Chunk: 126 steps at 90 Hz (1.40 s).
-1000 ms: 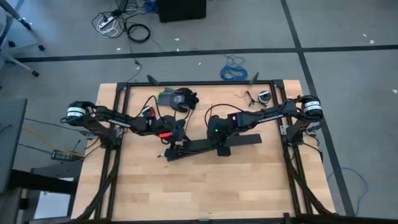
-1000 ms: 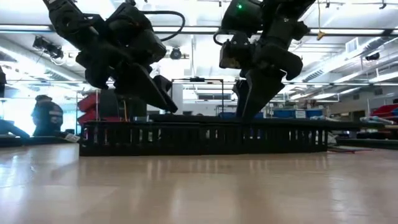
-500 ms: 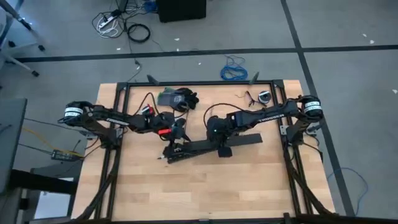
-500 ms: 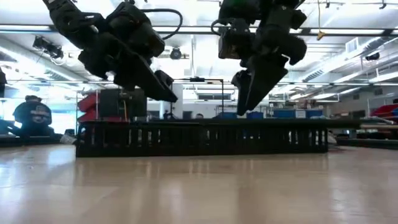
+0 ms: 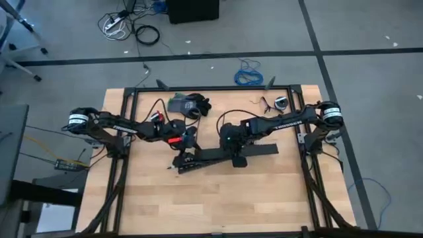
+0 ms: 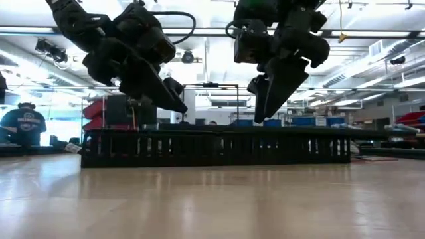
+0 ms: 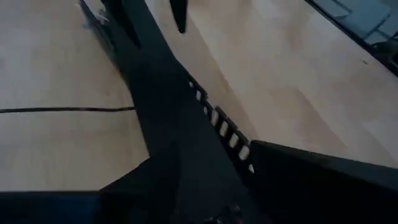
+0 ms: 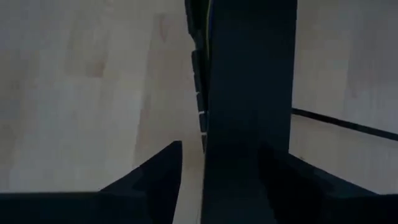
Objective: Ziptie cables
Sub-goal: Close the black cable duct cover
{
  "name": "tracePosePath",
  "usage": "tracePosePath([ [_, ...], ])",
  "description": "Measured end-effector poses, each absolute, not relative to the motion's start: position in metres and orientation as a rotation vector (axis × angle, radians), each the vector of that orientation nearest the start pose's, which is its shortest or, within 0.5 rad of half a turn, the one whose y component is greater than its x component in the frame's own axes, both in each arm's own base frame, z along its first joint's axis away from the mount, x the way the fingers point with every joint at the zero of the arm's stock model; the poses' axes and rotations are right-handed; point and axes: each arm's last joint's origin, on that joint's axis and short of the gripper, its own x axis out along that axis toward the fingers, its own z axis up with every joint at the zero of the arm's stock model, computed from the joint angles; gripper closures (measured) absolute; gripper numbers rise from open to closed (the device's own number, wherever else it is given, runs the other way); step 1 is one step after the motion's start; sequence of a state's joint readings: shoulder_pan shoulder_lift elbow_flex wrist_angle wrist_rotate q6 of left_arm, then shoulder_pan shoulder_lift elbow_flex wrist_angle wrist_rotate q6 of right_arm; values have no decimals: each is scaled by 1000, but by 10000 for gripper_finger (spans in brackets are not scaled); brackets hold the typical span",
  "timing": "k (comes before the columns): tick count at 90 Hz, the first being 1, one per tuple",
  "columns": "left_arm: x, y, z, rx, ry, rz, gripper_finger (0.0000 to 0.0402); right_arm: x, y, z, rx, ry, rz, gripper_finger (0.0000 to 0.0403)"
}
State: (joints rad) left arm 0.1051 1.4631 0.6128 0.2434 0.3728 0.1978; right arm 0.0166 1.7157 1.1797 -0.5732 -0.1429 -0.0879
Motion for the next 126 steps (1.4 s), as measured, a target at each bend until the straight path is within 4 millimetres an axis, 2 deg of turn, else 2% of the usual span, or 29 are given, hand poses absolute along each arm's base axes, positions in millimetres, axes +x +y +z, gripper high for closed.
tracePosePath([
  [29, 275, 24, 166, 8, 589, -251, 214, 330, 7, 203, -32, 1228, 58, 205],
  [50, 274, 35, 169, -63, 549, -305, 214, 312, 9, 238, -69, 1142, -86, 205],
  [61, 272, 38, 167, -85, 546, -330, 214, 289, 4, 254, -44, 1173, -279, 205],
  [68, 270, 40, 164, -100, 560, -323, 214, 267, 1, 256, -14, 1179, -412, 205],
  [82, 258, 43, 166, -145, 545, -316, 214, 219, -2, 241, 178, 1151, -599, 206],
  [96, 236, 43, 175, -210, 502, -263, 214, 171, -3, 217, 514, 1083, -743, 206],
  [107, 225, 41, 176, -288, 477, -193, 214, 147, -3, 210, 676, 1027, -766, 206],
  [126, 223, 40, 173, -585, 509, -128, 214, 112, -3, 209, 774, 1039, -847, 209],
])
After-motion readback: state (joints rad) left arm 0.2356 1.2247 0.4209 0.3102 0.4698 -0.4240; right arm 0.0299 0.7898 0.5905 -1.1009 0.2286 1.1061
